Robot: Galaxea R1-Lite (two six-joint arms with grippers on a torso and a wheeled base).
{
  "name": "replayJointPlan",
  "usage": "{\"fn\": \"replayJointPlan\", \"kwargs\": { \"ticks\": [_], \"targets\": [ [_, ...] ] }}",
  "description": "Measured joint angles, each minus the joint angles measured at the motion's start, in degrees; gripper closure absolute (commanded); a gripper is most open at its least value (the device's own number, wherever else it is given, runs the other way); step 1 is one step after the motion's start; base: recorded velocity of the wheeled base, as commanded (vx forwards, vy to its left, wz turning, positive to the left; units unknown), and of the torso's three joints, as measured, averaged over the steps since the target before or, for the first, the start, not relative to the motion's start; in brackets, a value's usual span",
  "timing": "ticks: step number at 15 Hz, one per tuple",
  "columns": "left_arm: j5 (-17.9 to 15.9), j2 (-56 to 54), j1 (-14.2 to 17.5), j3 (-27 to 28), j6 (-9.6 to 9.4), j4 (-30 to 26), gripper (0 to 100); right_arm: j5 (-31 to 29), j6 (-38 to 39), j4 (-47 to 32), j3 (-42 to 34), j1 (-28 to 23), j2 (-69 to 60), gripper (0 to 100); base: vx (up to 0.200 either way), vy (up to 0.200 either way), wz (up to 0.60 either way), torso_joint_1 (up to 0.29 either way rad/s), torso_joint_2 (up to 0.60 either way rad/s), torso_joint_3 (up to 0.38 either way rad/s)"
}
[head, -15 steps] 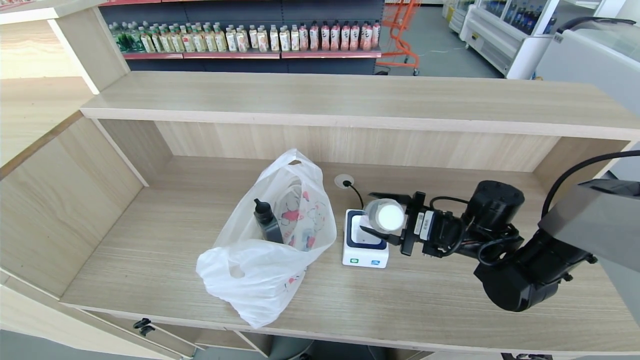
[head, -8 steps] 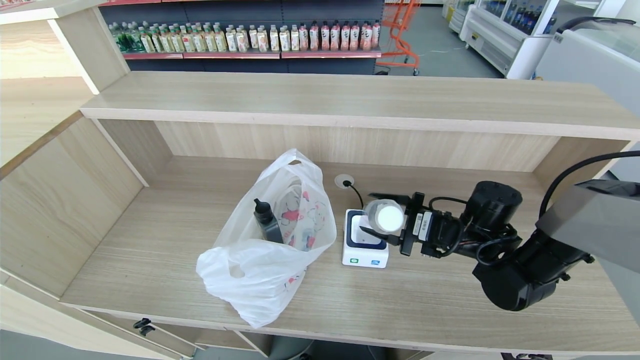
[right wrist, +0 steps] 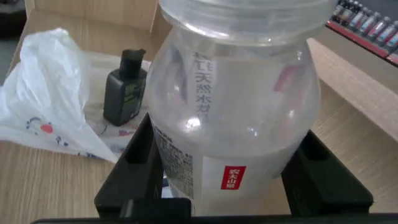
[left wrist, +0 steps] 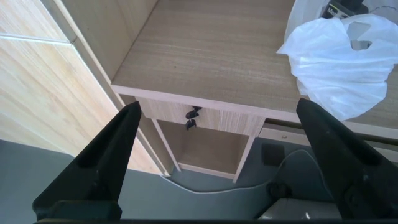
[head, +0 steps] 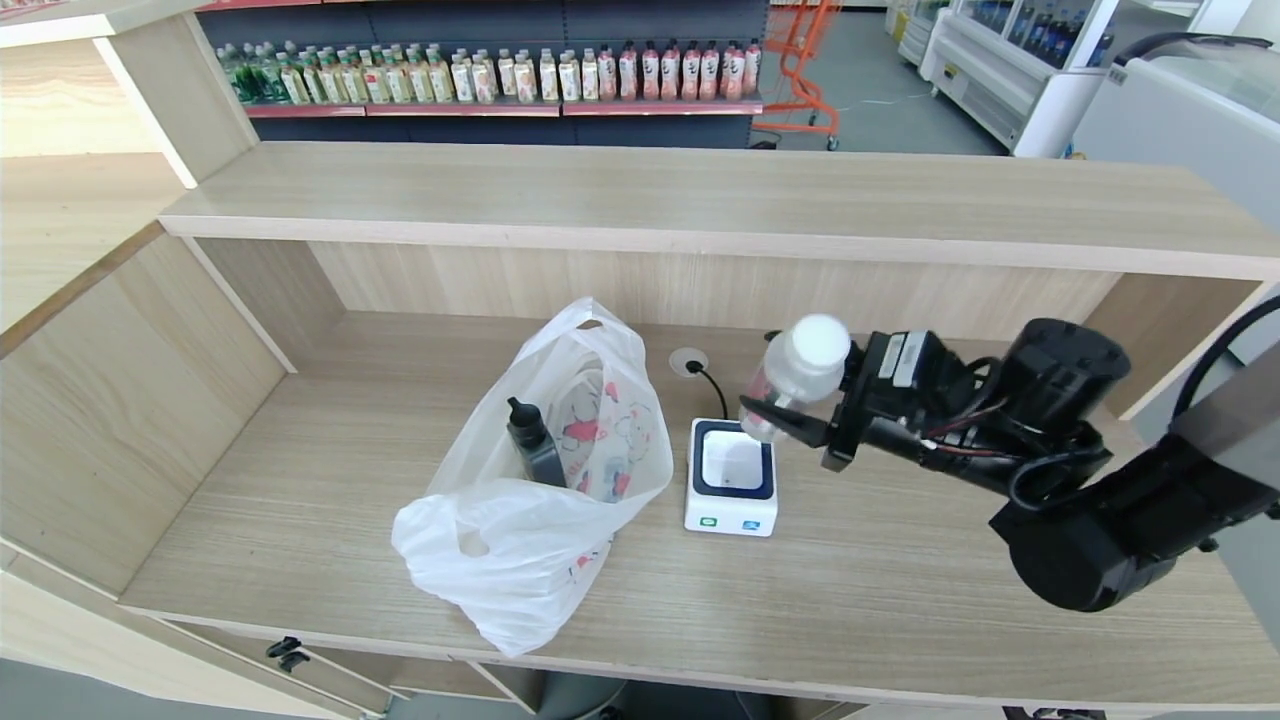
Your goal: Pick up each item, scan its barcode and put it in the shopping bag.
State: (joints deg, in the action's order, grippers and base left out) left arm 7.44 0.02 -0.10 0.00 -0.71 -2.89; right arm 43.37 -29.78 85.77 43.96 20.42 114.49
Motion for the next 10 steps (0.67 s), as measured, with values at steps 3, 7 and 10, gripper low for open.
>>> {"fn": "replayJointPlan", "kwargs": {
  "ticks": [3,7,10],
  "targets": [
    [0.0,0.0,0.0,0.0,0.02,0.0,0,-6.5,12.6,-6.4,-0.6,0.1,-10.6,100,0.000,0.000,0.00,0.000,0.00,0.000],
    [0.0,0.0,0.0,0.0,0.00,0.0,0,-17.2,23.7,-11.9,-7.2,-1.4,-18.7,100,0.000,0.000,0.00,0.000,0.00,0.000],
    [0.0,0.0,0.0,0.0,0.05,0.0,0,-17.5,25.1,-12.1,-8.7,-1.7,-20.6,100,0.000,0.000,0.00,0.000,0.00,0.000]
  ]
}}
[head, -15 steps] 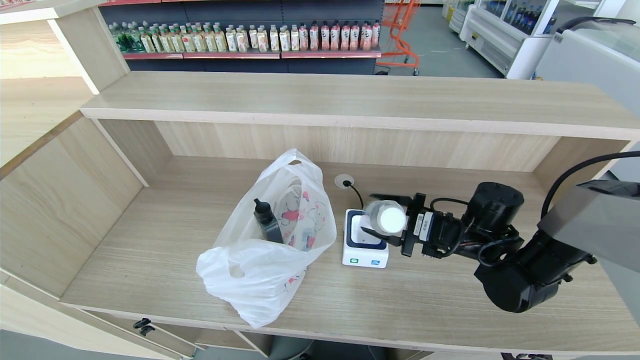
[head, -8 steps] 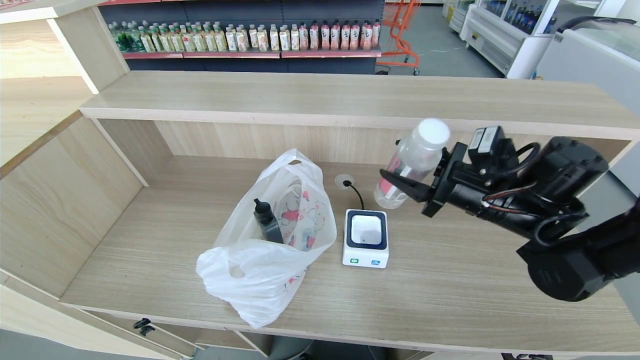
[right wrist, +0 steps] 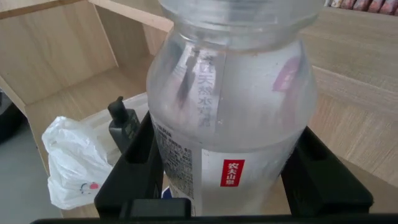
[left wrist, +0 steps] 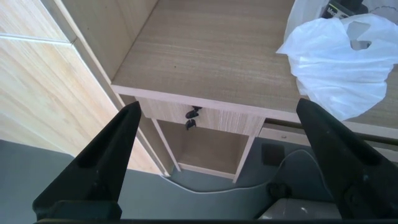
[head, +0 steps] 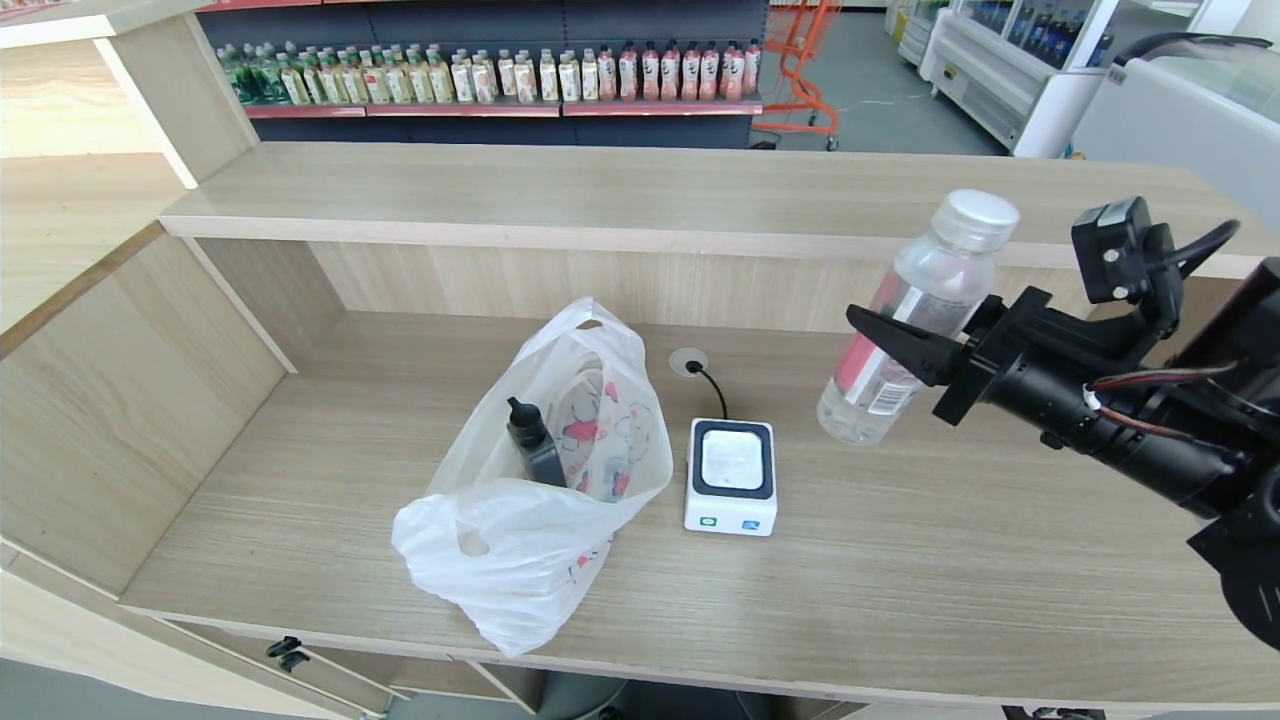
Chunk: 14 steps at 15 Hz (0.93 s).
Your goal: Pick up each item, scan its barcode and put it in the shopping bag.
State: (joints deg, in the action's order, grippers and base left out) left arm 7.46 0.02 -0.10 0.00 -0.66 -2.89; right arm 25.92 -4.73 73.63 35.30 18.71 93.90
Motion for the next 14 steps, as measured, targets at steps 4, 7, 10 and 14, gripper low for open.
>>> {"fn": "replayJointPlan", "kwargs": {
  "ticks": [4,7,10,14],
  "targets": [
    [0.0,0.0,0.0,0.0,0.68,0.0,0,0.0,2.3,-0.1,-2.0,0.0,-1.1,100,0.000,0.150,0.00,-0.001,0.00,0.001],
    [0.0,0.0,0.0,0.0,0.76,0.0,0,-0.1,4.4,0.0,-3.7,0.1,-1.7,100,0.000,0.200,0.00,0.012,0.01,-0.001],
    [0.0,0.0,0.0,0.0,0.73,0.0,0,-0.2,4.7,-0.2,-4.1,-0.1,-1.4,100,0.000,0.067,0.00,-0.002,0.00,0.004],
    [0.0,0.0,0.1,0.0,0.66,0.0,0,-5.6,6.2,-0.3,-2.4,0.0,2.9,100,0.000,0.000,0.00,0.000,0.00,0.000]
  ]
}}
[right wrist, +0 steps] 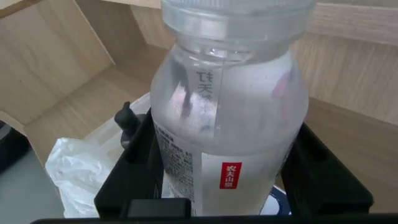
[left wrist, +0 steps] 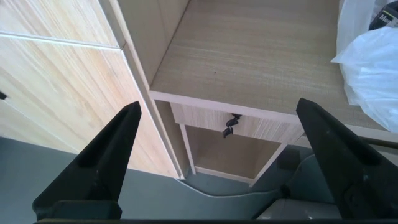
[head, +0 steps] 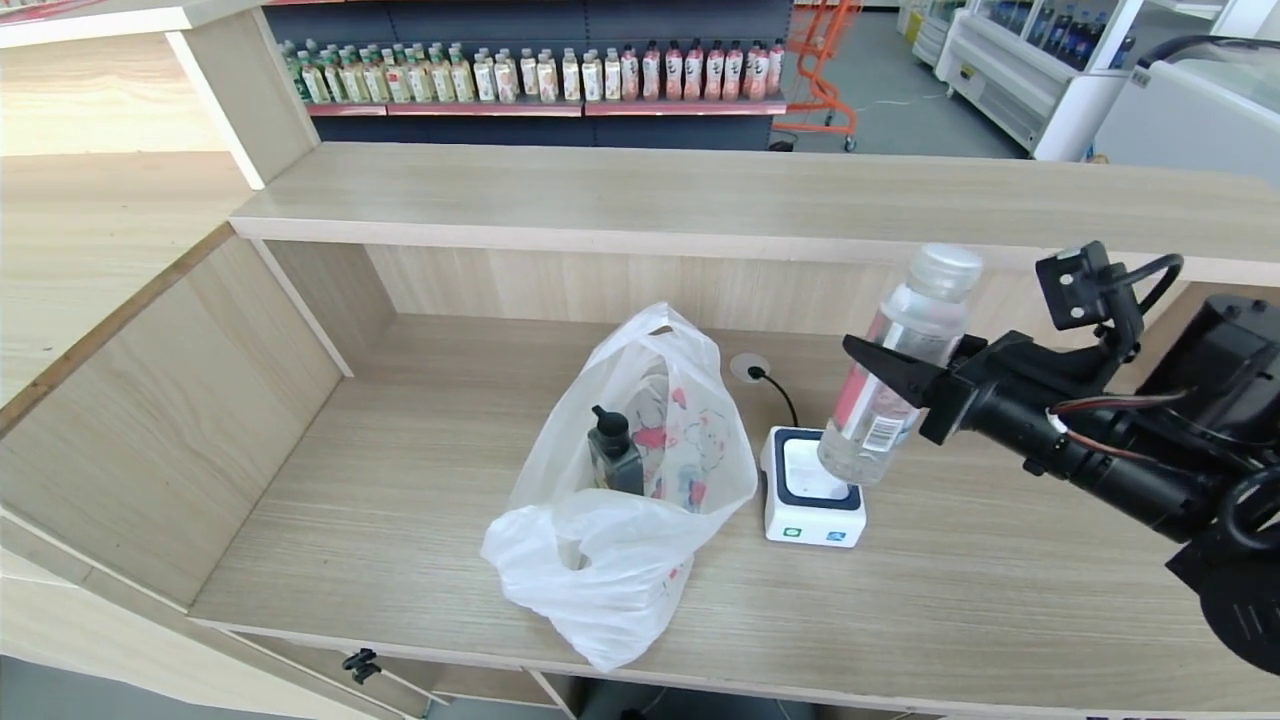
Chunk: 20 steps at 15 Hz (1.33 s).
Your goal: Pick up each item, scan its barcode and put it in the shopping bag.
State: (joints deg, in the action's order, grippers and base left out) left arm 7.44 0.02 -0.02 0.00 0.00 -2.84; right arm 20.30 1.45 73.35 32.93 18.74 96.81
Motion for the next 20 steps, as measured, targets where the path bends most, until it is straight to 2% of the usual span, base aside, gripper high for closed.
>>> {"fn": "replayJointPlan", "kwargs": {
  "ticks": [5,8,20],
  "targets": [
    [0.0,0.0,0.0,0.0,0.00,0.0,0,-2.8,1.5,0.0,7.4,2.5,9.3,100,0.000,0.000,0.00,0.000,0.00,0.000],
    [0.0,0.0,-0.1,0.0,0.00,0.0,0,-2.8,1.5,0.0,12.9,5.2,14.0,100,0.000,0.000,0.00,0.000,0.00,0.000],
    [0.0,0.0,-0.1,0.0,0.00,0.0,0,-2.3,-2.2,0.6,31.6,9.0,31.9,100,0.000,0.000,0.00,0.000,0.00,0.000]
  ]
}}
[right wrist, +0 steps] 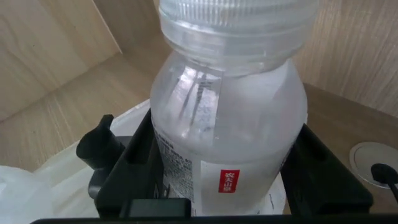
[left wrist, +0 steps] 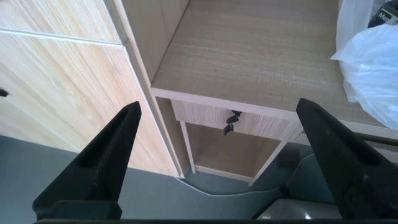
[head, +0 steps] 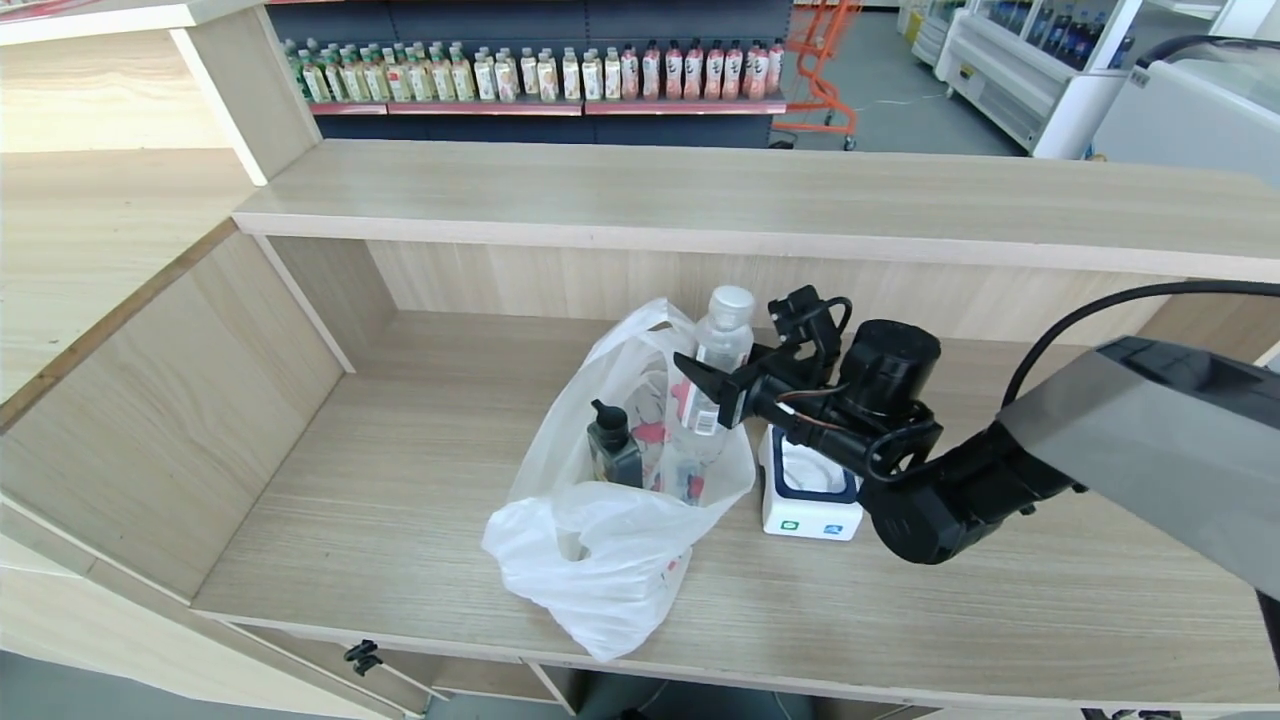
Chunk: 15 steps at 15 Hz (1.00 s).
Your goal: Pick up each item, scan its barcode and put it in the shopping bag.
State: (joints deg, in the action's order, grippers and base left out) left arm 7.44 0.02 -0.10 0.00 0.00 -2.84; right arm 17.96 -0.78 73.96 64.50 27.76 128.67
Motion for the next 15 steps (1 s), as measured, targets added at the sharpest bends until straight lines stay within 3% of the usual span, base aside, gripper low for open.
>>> {"fn": "replayJointPlan", "kwargs": {
  "ticks": [5,6,10,15],
  "targets": [
    [0.0,0.0,0.0,0.0,0.00,0.0,0,0.4,-5.9,2.7,2.4,0.1,4.6,100,0.000,0.000,0.00,0.000,0.00,0.000],
    [0.0,0.0,0.0,0.0,0.00,0.0,0,1.2,-6.4,3.1,2.4,0.1,5.1,0,0.000,0.000,0.00,0.000,0.00,0.000],
    [0.0,0.0,0.0,0.0,0.00,0.0,0,2.5,-6.6,3.1,1.6,-0.5,5.1,0,0.000,0.000,0.00,0.000,0.00,0.000],
    [0.0,0.0,0.0,0.0,0.00,0.0,0,2.5,0.8,1.5,-4.4,-1.5,-3.8,0,0.000,0.000,0.00,0.000,0.00,0.000]
  ]
}}
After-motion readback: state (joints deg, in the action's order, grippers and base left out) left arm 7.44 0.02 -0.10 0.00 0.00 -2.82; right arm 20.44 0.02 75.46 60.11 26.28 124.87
